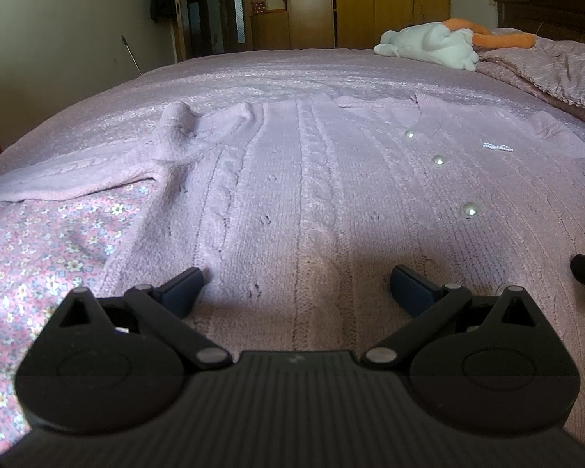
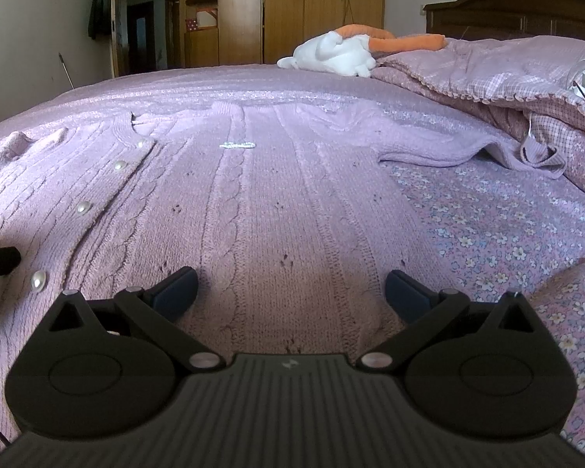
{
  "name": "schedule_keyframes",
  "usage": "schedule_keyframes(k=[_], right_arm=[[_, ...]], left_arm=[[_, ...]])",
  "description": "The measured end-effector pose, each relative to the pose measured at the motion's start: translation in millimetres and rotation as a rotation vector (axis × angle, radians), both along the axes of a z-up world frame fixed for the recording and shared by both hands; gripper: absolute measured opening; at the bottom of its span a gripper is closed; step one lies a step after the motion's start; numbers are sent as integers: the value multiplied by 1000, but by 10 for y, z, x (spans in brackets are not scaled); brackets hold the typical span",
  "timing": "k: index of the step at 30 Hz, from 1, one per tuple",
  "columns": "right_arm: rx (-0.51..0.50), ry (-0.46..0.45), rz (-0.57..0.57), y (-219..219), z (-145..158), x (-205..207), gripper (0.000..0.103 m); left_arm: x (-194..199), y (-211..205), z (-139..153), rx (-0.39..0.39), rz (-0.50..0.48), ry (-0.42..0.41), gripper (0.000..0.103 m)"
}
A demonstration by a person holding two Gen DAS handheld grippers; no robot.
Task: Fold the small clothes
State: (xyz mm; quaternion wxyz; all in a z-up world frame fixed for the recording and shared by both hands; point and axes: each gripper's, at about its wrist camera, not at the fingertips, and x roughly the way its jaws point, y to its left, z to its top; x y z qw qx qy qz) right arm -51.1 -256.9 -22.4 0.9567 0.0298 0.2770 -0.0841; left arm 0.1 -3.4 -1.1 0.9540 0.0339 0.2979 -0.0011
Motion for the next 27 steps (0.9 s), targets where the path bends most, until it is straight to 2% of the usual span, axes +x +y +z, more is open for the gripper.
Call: schedule_keyframes(k=[27], right_arm=[[-1,-11,1,3,-15,-23,103]], left_arm=[[7,6,3,2,0,3,103]])
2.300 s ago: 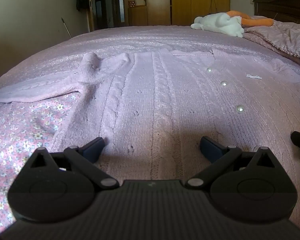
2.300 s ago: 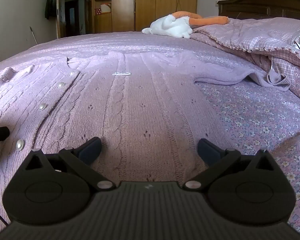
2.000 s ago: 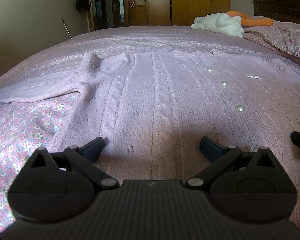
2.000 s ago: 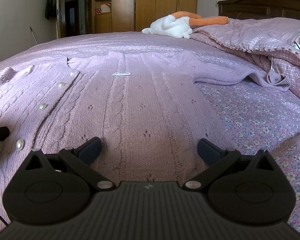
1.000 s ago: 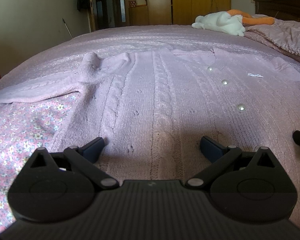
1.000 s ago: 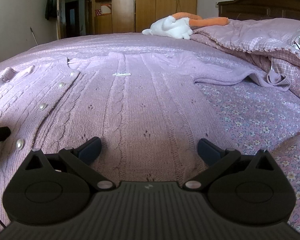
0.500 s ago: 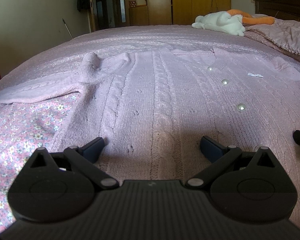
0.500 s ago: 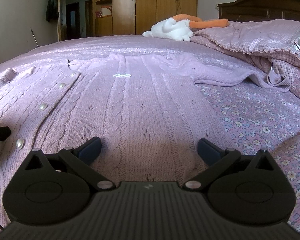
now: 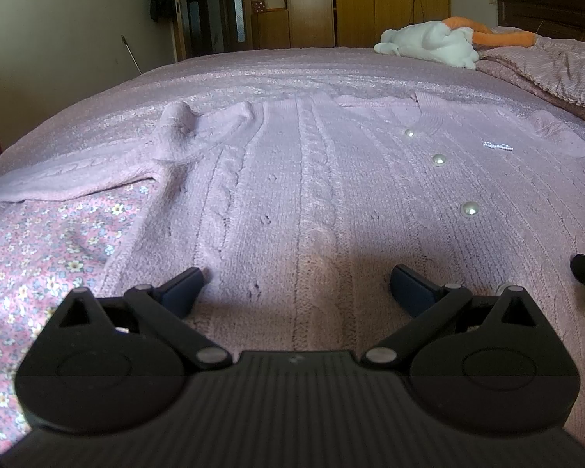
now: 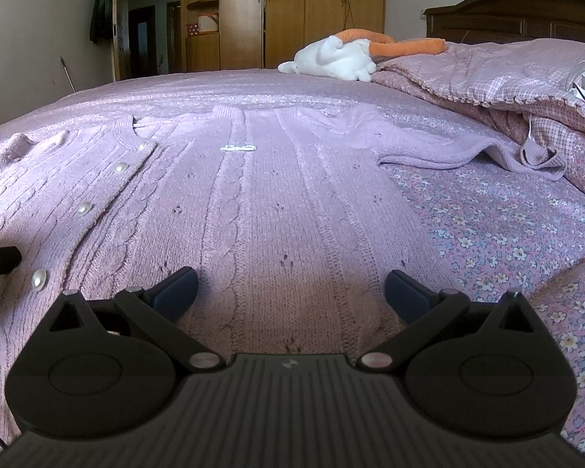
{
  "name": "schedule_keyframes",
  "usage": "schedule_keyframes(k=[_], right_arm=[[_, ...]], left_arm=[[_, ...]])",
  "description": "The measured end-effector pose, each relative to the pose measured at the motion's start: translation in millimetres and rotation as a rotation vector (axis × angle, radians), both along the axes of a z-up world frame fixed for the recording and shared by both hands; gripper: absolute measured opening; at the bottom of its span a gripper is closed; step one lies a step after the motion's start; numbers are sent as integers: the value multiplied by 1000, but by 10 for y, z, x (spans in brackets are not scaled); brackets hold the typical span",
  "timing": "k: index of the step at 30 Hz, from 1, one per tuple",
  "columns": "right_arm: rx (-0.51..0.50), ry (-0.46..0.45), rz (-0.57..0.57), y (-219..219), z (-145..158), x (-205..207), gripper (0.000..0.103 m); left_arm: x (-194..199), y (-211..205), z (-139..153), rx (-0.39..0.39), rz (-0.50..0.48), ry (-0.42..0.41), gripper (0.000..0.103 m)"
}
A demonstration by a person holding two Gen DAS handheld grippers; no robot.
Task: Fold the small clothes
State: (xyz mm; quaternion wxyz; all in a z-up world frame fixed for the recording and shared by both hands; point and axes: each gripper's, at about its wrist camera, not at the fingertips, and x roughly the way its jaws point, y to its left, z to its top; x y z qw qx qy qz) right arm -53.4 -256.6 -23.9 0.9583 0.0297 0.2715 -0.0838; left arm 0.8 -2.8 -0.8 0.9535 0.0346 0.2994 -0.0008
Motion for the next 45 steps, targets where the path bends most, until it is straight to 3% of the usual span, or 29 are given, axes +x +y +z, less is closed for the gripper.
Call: schedule_keyframes(k=[38,45], right_arm=[[14,-13,-2,-23,7,-16,103],[50,77,27,-87,134,132,103]], left_arm=[[-8,-17,20,7,11,6,103],[-5,-12,92,7,7,44,103]])
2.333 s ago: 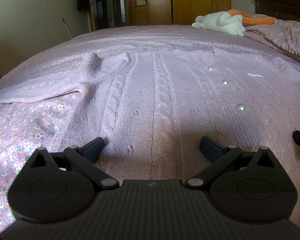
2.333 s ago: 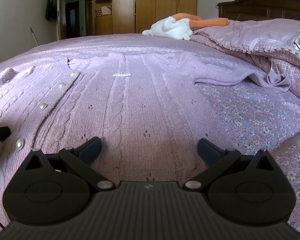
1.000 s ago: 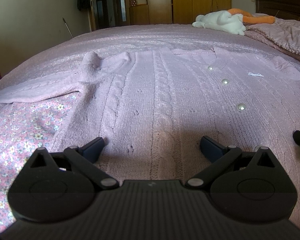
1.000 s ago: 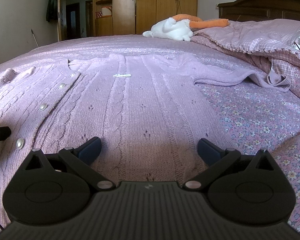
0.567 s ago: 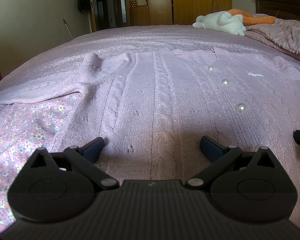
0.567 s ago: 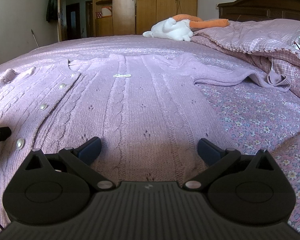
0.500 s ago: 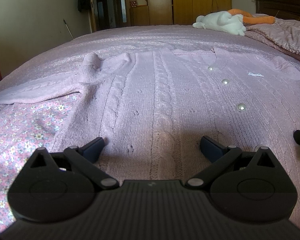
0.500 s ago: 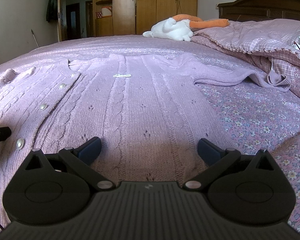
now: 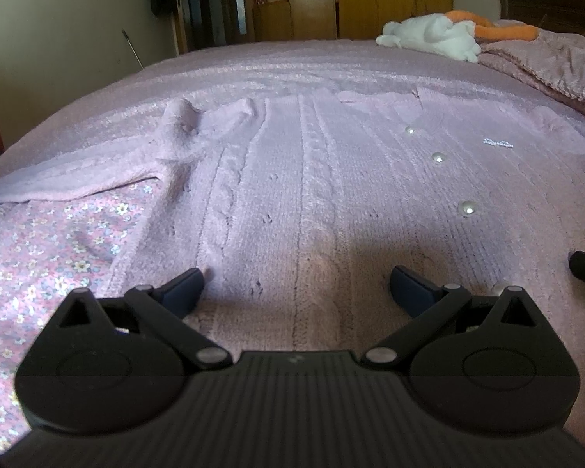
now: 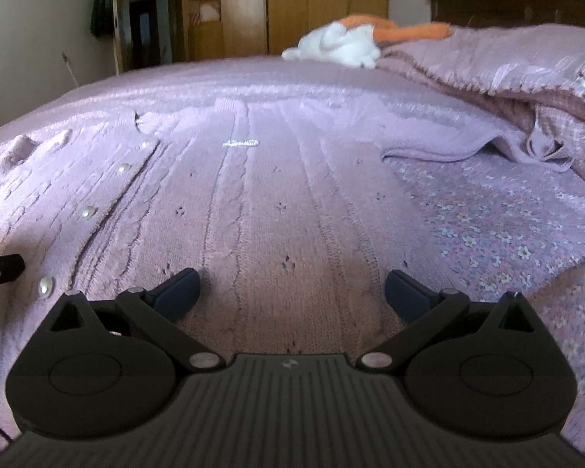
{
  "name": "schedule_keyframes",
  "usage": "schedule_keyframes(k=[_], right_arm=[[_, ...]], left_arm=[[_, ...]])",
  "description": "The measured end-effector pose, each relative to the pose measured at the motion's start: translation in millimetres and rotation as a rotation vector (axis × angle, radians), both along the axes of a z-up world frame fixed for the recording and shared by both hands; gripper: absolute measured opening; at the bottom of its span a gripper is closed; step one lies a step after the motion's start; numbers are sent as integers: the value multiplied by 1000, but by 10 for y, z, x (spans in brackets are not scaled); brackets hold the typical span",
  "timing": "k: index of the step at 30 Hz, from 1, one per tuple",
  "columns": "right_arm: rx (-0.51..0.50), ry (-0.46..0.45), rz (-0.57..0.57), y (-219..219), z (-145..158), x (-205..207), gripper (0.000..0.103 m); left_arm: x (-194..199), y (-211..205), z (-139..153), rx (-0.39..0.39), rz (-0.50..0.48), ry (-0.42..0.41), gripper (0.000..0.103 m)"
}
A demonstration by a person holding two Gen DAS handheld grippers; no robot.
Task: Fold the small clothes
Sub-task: 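Reach the right gripper to a cardigan sleeve cuff and close on it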
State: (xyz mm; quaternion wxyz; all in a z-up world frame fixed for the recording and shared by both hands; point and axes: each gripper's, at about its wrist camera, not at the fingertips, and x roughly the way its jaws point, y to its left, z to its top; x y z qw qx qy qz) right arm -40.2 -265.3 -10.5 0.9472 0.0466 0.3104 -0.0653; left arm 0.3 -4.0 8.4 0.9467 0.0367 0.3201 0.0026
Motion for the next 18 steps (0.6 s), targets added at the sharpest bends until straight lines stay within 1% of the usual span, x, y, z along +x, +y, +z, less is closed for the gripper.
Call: schedule_keyframes(k=[2,4,7,10,12,14,16,18], right_arm=[[31,24,17,-66,67,50,103],[74,21,12,-163,145,67,103],[136,15,0,-389,316,147,103],[221,25,-19,-741,494,280,103],[269,29,-55,-1052,580,368,103],[271,23,-119,-1334,641,430,103],[239,4,-192,-1618,682,488,103],[208,1,-250,-1875,695,548,103]], left_arm=[[26,12,30,-7,2,22,103],[43,13,93,-8,4,43,103],[48,-14,200,-5,-3,36,103],[95,-76,299,13,-14,36,103],[155,-112,352,18,-19,44,103],[221,-129,377,1,-19,65,103],[292,-134,373,-32,-16,92,103],[356,-153,332,-41,-7,114,103]])
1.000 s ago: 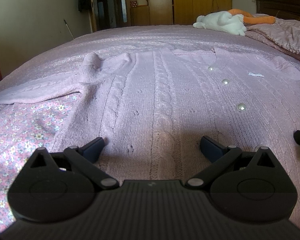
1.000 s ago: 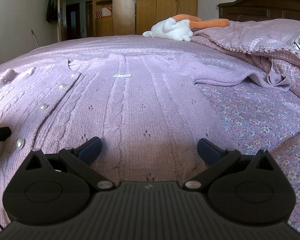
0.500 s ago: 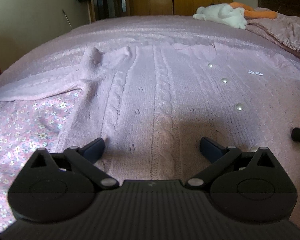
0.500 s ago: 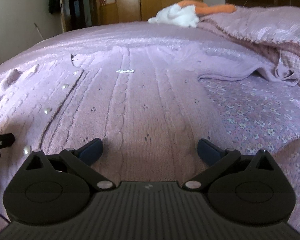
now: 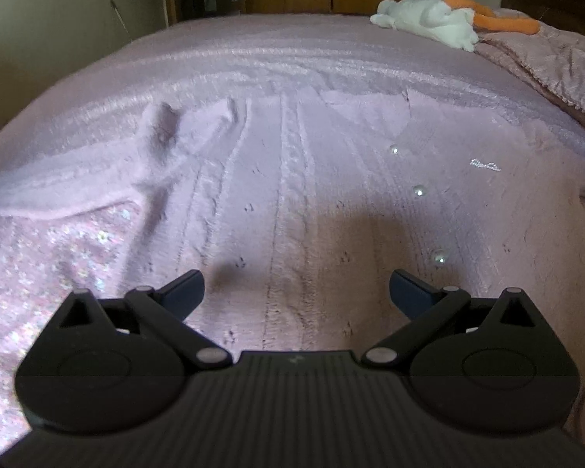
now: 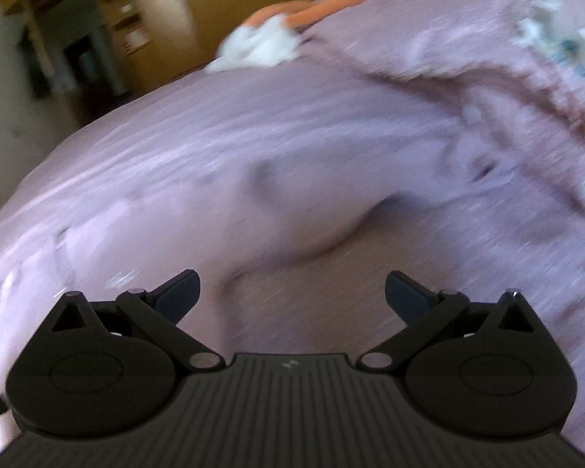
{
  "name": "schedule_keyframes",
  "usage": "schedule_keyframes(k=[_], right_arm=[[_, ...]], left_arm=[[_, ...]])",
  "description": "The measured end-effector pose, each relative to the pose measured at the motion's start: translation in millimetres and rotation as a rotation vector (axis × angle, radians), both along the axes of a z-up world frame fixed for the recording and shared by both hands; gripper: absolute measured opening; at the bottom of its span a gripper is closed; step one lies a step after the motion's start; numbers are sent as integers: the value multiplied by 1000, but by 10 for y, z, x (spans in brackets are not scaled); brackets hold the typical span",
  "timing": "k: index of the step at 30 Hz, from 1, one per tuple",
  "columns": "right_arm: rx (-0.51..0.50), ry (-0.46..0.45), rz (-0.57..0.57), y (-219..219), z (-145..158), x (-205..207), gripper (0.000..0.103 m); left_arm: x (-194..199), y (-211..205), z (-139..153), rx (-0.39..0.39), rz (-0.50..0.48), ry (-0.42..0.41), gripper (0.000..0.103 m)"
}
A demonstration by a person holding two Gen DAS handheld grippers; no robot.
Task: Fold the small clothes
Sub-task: 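Reach the right gripper to a cardigan sleeve cuff and close on it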
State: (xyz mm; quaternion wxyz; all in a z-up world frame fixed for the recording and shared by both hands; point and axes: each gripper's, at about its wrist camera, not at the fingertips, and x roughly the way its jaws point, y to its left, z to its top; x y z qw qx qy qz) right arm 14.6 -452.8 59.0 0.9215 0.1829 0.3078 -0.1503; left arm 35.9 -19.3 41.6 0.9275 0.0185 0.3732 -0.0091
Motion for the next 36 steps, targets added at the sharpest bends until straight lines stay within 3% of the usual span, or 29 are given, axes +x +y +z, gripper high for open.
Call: schedule_keyframes(k=[5,9,17,20,22,26,36], right_arm=[[-63,-15,-114,-634,12,161,103],[-92,-4,-148,-1032,-62,371,103],[-202,165,-122,-1372,-434,799,102],[-238,159,-128,-1406,-555,766,95],[-258,135,-156,-1398,-556,709,83],[-293,105,-180,-1365,-459,615,27],[-183,-54,-103,-1112,267,497,20]], left_arm=[[123,4,-178,-27,25,61,103],[81,-125,-260,51,3,25,103],[48,-126,-296,56,-7,-5,103],[42,-139,-307,62,-7,-15,103],[46,-144,-311,64,-9,-17,103],[62,-165,-317,68,-5,-25,103],[63,-169,-310,73,-10,-40,103]])
